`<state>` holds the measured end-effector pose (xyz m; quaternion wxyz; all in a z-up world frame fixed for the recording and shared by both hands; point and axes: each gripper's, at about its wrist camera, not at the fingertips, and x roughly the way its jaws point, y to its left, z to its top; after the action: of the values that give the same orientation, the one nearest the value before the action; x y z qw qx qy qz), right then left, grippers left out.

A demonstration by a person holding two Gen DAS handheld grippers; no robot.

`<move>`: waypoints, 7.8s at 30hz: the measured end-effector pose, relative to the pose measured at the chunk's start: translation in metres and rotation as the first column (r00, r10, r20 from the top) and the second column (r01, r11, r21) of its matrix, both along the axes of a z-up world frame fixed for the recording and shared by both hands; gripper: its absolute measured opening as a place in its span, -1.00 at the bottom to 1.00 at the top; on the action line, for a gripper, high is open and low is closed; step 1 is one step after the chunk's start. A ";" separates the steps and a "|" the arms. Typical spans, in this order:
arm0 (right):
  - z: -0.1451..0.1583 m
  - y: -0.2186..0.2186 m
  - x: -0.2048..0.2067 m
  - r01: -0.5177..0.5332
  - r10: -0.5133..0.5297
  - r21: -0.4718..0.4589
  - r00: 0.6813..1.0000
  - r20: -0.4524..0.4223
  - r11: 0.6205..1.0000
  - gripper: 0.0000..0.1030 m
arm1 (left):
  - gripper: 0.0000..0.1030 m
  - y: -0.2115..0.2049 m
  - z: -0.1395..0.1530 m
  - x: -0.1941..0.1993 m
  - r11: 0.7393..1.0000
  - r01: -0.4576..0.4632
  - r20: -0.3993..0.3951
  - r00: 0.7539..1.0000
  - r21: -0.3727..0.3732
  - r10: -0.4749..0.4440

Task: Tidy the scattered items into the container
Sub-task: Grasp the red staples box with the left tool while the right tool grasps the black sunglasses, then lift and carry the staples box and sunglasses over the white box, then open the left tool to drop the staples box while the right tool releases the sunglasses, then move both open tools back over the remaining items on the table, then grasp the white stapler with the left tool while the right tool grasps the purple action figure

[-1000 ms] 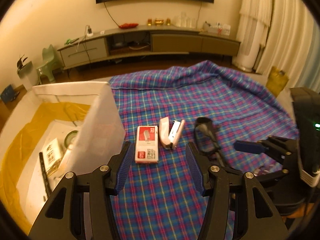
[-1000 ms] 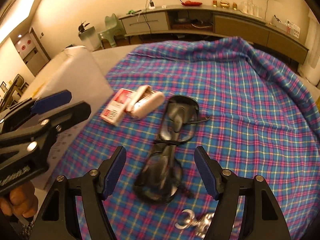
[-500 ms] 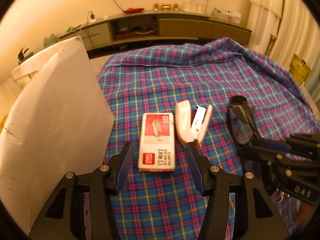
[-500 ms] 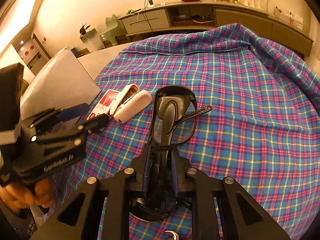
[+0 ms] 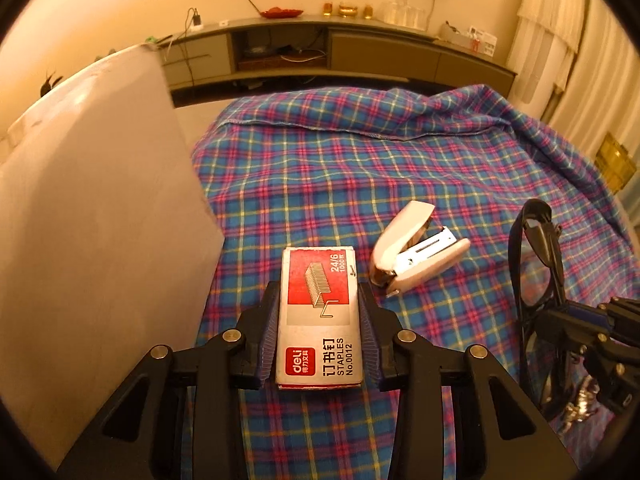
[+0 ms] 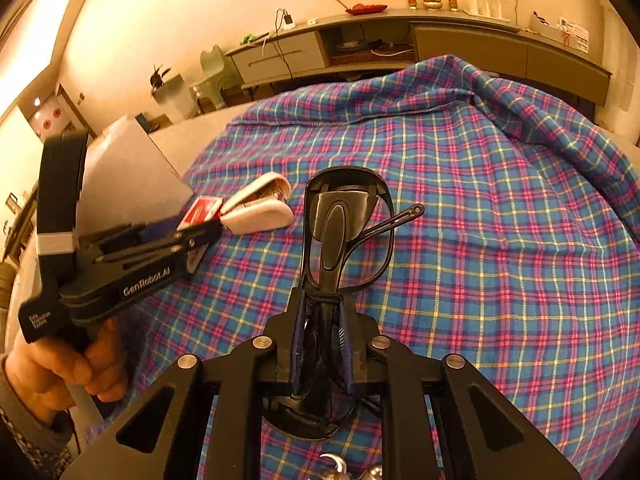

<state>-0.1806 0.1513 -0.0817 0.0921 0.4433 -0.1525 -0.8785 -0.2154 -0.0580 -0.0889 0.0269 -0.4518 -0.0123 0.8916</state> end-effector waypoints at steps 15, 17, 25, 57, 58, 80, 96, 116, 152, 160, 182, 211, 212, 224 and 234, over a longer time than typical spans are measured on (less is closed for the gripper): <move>0.029 -0.016 0.041 0.015 -0.018 -0.065 0.999 -0.049 0.998 -0.67 | -0.26 0.003 0.076 0.071 0.993 0.063 -0.126 0.991 0.103 -0.049; 0.031 -0.018 0.050 0.025 -0.030 -0.081 0.998 -0.056 0.996 -0.67 | -0.26 0.002 0.083 0.078 0.991 0.071 -0.138 0.989 0.118 -0.055; 0.033 -0.025 0.089 0.046 -0.052 -0.113 0.997 -0.054 0.992 -0.67 | -0.26 0.009 0.093 0.108 0.982 0.108 -0.149 0.985 0.155 -0.085; 0.103 -0.095 0.143 -0.009 0.004 -0.036 0.991 -0.134 0.999 -0.67 | -0.26 -0.014 0.155 0.190 0.937 0.153 -0.281 0.958 0.313 -0.063; 0.105 -0.098 0.143 -0.013 0.008 -0.032 0.991 -0.137 0.999 -0.67 | -0.26 -0.016 0.157 0.191 0.936 0.154 -0.287 0.956 0.317 -0.060; 0.145 -0.154 0.135 -0.077 0.084 0.043 0.980 -0.182 0.996 -0.67 | -0.26 -0.066 0.183 0.209 0.906 0.131 -0.343 0.939 0.403 0.017; 0.165 -0.193 0.107 -0.132 0.149 0.095 0.967 -0.208 0.987 -0.67 | -0.26 -0.114 0.187 0.212 0.861 0.082 -0.329 0.939 0.503 0.103; 0.174 -0.238 0.039 -0.212 0.240 0.160 0.953 -0.184 0.964 -0.67 | -0.26 -0.211 0.161 0.193 0.792 -0.114 -0.233 0.922 0.599 0.309; 0.073 -0.324 -0.040 -0.391 0.369 0.196 0.919 0.140 0.899 -0.67 | -0.25 -0.274 0.067 0.136 0.824 -0.446 0.049 0.887 0.348 0.459; 0.069 -0.323 -0.040 -0.380 0.351 0.206 0.922 0.164 0.902 -0.63 | -0.22 -0.278 0.062 0.133 0.805 -0.478 0.072 0.871 0.350 0.486; 0.096 -0.307 -0.025 -0.378 0.376 0.044 0.925 0.045 0.925 -0.47 | -0.10 -0.277 0.076 0.141 0.792 -0.487 0.060 0.863 0.369 0.502; 0.106 0.002 0.121 -0.104 0.110 0.044 0.980 -0.167 0.994 0.15 | 0.02 -0.035 0.132 0.113 0.967 0.105 -0.247 0.968 0.232 -0.046; 0.094 0.008 0.120 -0.098 0.106 0.061 0.984 -0.145 0.993 0.17 | 0.02 -0.027 0.127 0.108 0.969 0.105 -0.234 0.971 0.222 -0.052; 0.023 0.023 0.090 -0.251 0.256 0.192 0.967 -0.001 0.949 0.37 | 0.02 0.022 0.051 0.008 0.986 0.027 -0.099 0.995 0.167 -0.011; 0.000 0.029 0.086 -0.251 0.245 0.204 0.968 0.054 0.946 0.31 | 0.05 0.027 0.005 -0.026 0.993 0.006 -0.052 0.999 0.119 0.000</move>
<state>-0.0944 0.1802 -0.0812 0.1525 0.4782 -0.0038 -0.8649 -0.2417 -0.0307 -0.0836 0.0553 -0.4262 -0.0640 0.9007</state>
